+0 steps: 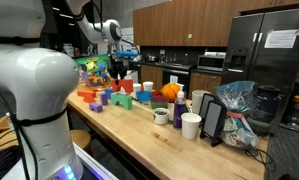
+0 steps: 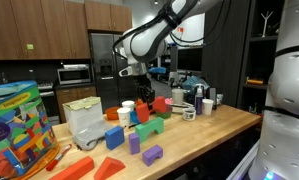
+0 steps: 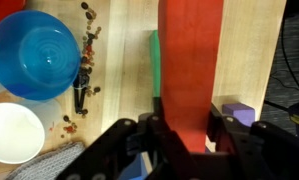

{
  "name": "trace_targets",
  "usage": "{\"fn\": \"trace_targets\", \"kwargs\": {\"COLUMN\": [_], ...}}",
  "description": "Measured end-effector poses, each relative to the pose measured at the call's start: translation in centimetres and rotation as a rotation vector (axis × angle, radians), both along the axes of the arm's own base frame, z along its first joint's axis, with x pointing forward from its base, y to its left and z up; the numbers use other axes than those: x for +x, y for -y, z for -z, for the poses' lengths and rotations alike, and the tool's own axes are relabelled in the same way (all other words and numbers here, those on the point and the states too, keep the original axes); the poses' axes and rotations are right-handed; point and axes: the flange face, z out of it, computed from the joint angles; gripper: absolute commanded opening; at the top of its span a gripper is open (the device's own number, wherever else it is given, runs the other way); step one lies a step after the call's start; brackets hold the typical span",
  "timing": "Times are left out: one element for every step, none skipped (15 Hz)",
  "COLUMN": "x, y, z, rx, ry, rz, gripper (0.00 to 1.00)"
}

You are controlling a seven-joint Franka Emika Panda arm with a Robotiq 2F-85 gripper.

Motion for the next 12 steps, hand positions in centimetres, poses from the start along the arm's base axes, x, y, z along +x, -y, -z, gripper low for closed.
{"fn": "trace_targets", "kwargs": {"x": [-0.3,-0.6,-1.0,-1.3,-1.6,-1.8,-2.0,-2.3,-2.5,-2.7,-2.9,-3.1], "y": [0.0,-0.1,-0.1,-0.1,0.0,0.0,0.0,0.1,0.1,0.1,0.1,0.1], "z": [0.2,0.4,0.4,0.5,0.5,0.4,0.3,0.2,0.1,-0.1,-0.3,-0.4], "rx": [0.001,0.002,0.005,0.009,0.014,0.020,0.026,0.032,0.038,0.047,0.056,0.066], "ry": [-0.009,-0.017,-0.025,-0.033,-0.040,-0.044,-0.047,-0.050,-0.052,-0.054,-0.055,-0.057], "rz": [-0.008,-0.021,-0.033,-0.044,-0.057,-0.068,-0.080,-0.092,-0.105,-0.117,-0.128,-0.136], "gripper": [0.15,0.15,0.15,0.15,0.15,0.15,0.15,0.15,0.15,0.15,0.15,0.15]}}
